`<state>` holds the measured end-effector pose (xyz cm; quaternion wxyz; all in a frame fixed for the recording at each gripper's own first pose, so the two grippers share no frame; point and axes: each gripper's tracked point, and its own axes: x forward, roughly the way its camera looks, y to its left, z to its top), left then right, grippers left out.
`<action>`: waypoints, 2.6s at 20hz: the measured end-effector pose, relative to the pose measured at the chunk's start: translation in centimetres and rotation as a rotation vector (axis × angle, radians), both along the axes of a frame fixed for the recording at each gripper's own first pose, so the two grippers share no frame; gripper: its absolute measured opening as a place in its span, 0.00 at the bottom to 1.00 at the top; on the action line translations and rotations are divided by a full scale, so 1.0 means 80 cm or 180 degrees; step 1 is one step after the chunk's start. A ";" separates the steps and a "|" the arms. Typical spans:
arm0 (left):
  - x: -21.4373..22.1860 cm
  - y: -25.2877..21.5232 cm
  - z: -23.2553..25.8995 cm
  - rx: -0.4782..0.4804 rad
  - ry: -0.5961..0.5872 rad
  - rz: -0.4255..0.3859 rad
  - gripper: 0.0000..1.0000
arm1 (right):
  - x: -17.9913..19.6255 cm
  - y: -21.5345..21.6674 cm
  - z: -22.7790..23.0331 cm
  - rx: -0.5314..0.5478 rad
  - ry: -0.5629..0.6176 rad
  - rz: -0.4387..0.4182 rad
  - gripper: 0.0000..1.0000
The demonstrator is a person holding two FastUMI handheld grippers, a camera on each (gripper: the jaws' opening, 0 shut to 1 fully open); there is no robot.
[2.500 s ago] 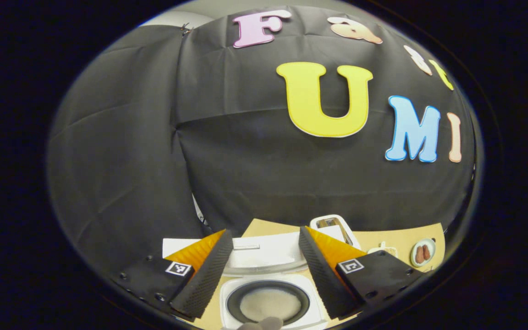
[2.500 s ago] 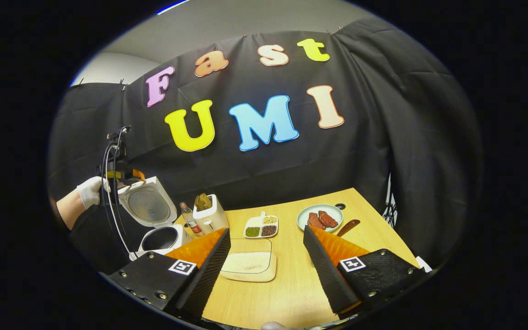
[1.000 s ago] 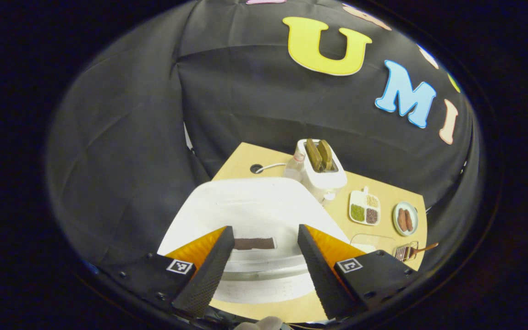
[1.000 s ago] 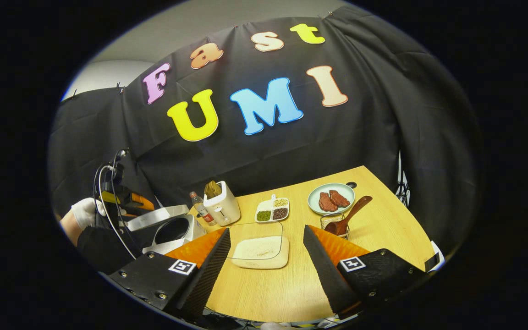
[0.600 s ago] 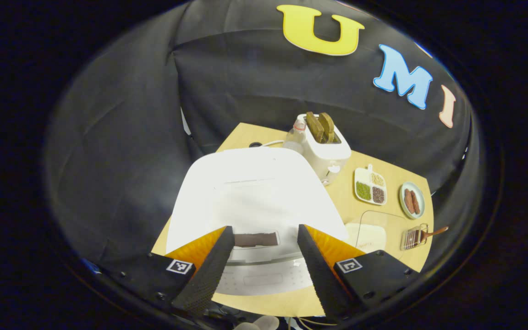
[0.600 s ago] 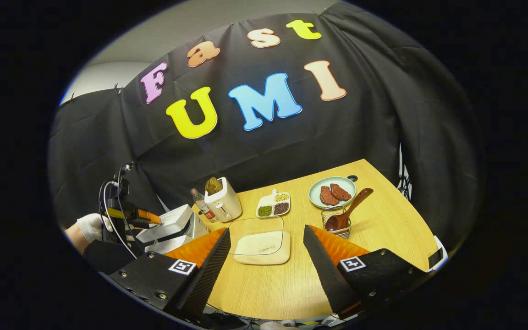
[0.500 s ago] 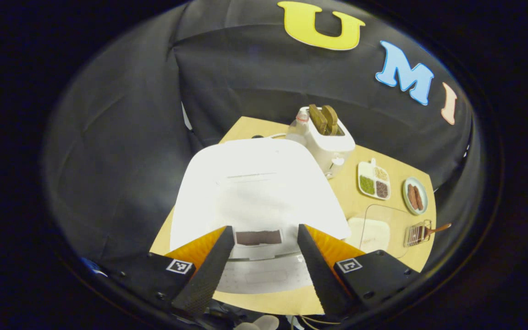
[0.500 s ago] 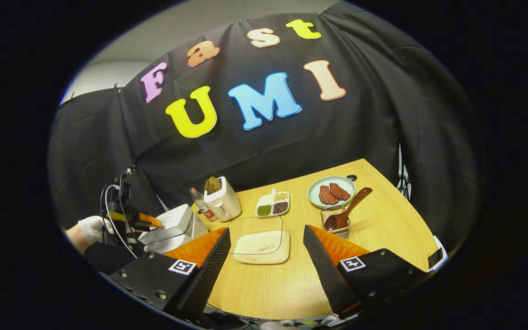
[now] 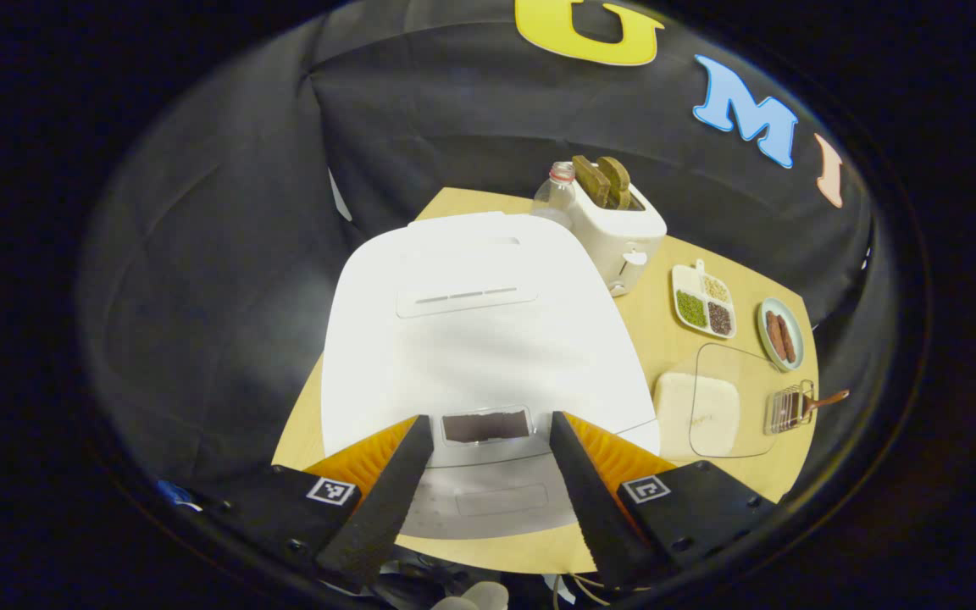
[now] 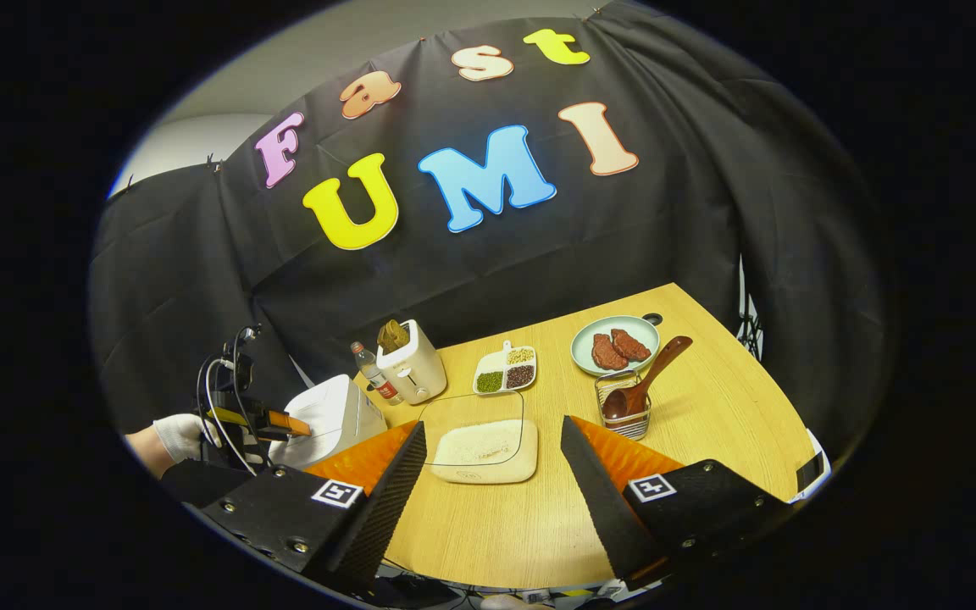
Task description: Close the left gripper, press the button to open the rice cooker; take a wooden spoon from the chopstick holder with the right hand, scoop a spoonful of rice and pour it into the rice cooker, then put the wooden spoon back into the chopstick holder.
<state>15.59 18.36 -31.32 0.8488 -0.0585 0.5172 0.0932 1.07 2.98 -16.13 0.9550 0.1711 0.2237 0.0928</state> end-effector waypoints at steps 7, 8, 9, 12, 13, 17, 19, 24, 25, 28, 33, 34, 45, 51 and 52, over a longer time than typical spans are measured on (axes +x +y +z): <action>0.003 -0.002 0.002 0.0048 -0.0117 -0.0037 0.98 | 0.005 0.005 -0.007 0.0134 0.0078 0.0011 0.98; 0.002 -0.001 0.004 0.0029 -0.0146 -0.0004 0.97 | 0.005 0.006 -0.007 0.0139 0.0079 0.0015 0.98; 0.008 -0.002 0.007 0.0001 -0.0230 -0.0005 0.99 | 0.005 0.005 -0.002 0.0129 0.0043 0.0012 0.98; 0.029 0.003 0.035 0.0174 -0.0683 -0.0018 0.97 | 0.002 0.001 0.010 0.0008 -0.0057 0.0000 0.98; 0.039 0.000 0.065 0.0246 -0.0952 -0.0002 0.99 | 0.003 -0.003 0.017 -0.0032 -0.0121 -0.0024 0.98; 0.037 -0.042 0.210 0.0612 -0.2025 -0.0261 0.98 | 0.007 -0.011 0.043 -0.0134 -0.0316 -0.0109 0.98; 0.020 -0.082 0.268 0.0606 -0.2419 -0.0356 0.96 | 0.008 -0.015 0.061 -0.0170 -0.0438 -0.0154 0.98; -0.037 -0.156 0.343 0.0373 -0.2869 -0.0489 0.98 | 0.007 -0.025 0.123 -0.0483 -0.0953 -0.0296 0.98; -0.048 -0.163 0.353 0.0375 -0.2947 -0.0523 0.97 | 0.006 -0.026 0.135 -0.0530 -0.1041 -0.0321 0.98; -0.081 -0.179 0.384 0.0365 -0.3189 -0.0560 0.97 | 0.002 -0.029 0.157 -0.0656 -0.1244 -0.0390 0.98; -0.125 -0.192 0.402 0.0419 -0.3396 -0.0602 0.97 | -0.005 -0.038 0.174 -0.0889 -0.1423 -0.0545 0.98; -0.129 -0.193 0.408 0.0427 -0.3456 -0.0624 0.98 | -0.006 -0.036 0.177 -0.0908 -0.1445 -0.0561 0.98; -0.126 -0.195 0.406 0.0327 -0.3437 -0.0630 0.97 | -0.011 -0.038 0.189 -0.0966 -0.1463 -0.0599 0.98; -0.125 -0.196 0.407 0.0347 -0.3434 -0.0640 0.96 | -0.007 -0.040 0.187 -0.0944 -0.1433 -0.0607 0.98; -0.124 -0.196 0.407 0.0345 -0.3436 -0.0641 0.96 | -0.007 -0.040 0.187 -0.0938 -0.1432 -0.0606 0.98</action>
